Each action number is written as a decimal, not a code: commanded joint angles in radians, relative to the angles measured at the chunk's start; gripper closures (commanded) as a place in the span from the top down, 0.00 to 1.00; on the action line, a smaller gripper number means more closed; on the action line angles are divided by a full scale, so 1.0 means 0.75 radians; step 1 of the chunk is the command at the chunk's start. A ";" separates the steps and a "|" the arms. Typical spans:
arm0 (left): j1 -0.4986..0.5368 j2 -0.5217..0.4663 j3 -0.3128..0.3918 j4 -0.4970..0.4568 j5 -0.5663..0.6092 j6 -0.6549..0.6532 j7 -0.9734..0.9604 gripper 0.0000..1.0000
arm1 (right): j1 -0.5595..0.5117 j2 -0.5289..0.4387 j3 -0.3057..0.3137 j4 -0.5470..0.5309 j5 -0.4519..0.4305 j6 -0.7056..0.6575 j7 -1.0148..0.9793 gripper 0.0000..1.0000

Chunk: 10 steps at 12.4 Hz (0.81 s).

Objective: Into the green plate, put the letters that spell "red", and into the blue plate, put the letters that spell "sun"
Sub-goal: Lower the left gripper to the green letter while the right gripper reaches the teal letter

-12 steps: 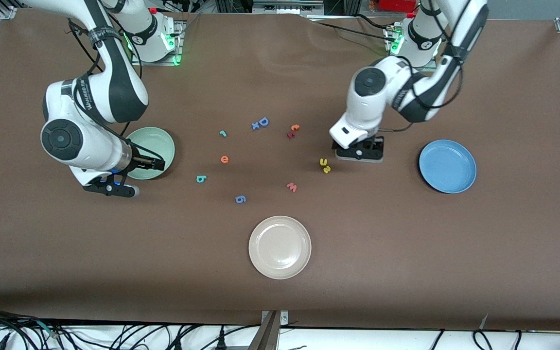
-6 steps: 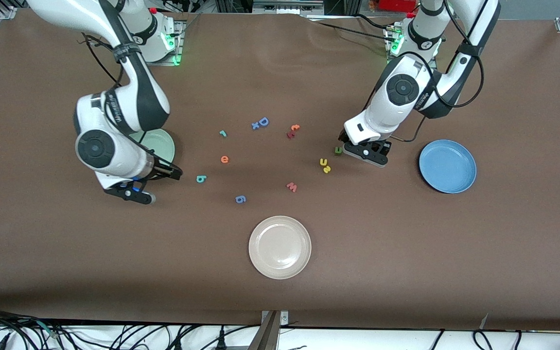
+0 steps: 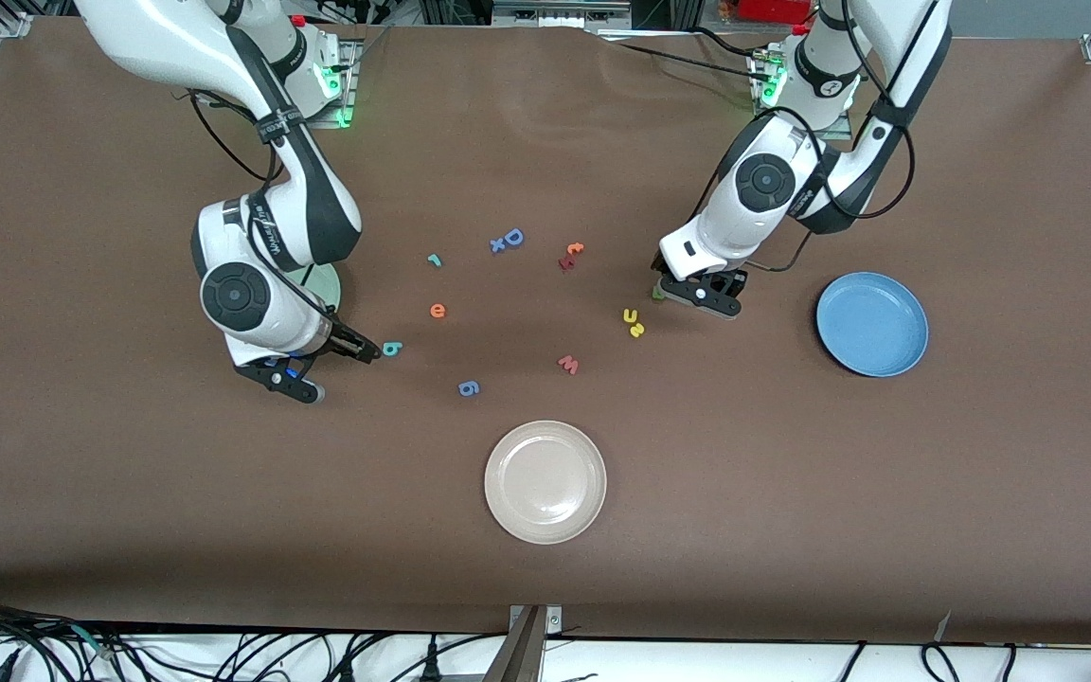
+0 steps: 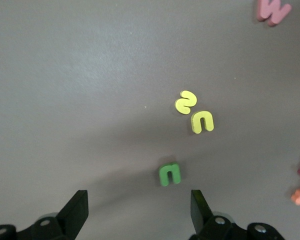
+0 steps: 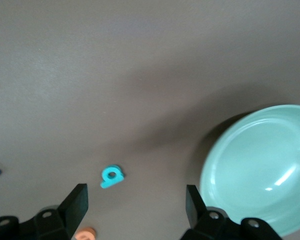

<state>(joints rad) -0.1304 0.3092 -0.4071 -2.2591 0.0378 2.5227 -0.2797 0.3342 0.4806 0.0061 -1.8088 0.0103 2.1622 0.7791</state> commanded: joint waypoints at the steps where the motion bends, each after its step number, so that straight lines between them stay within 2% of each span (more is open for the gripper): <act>1: -0.057 0.052 0.009 0.010 -0.034 0.056 -0.128 0.91 | 0.006 -0.029 0.037 -0.185 0.021 0.235 0.151 0.87; 4: -0.104 0.093 0.013 0.014 -0.032 0.062 -0.304 0.88 | 0.006 -0.023 0.059 -0.294 0.021 0.418 0.229 0.85; 7: -0.127 0.124 0.062 0.014 -0.024 0.105 -0.304 0.78 | 0.021 0.001 0.061 -0.298 0.021 0.469 0.256 0.83; 10: -0.155 0.144 0.077 0.014 -0.024 0.111 -0.300 0.71 | 0.021 0.038 0.061 -0.300 0.021 0.526 0.274 0.81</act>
<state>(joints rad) -0.2193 0.4013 -0.3668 -2.2585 0.0377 2.5929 -0.5062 0.3437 0.4917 0.0509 -2.0267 0.0108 2.5153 0.9635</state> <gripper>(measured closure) 0.260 0.185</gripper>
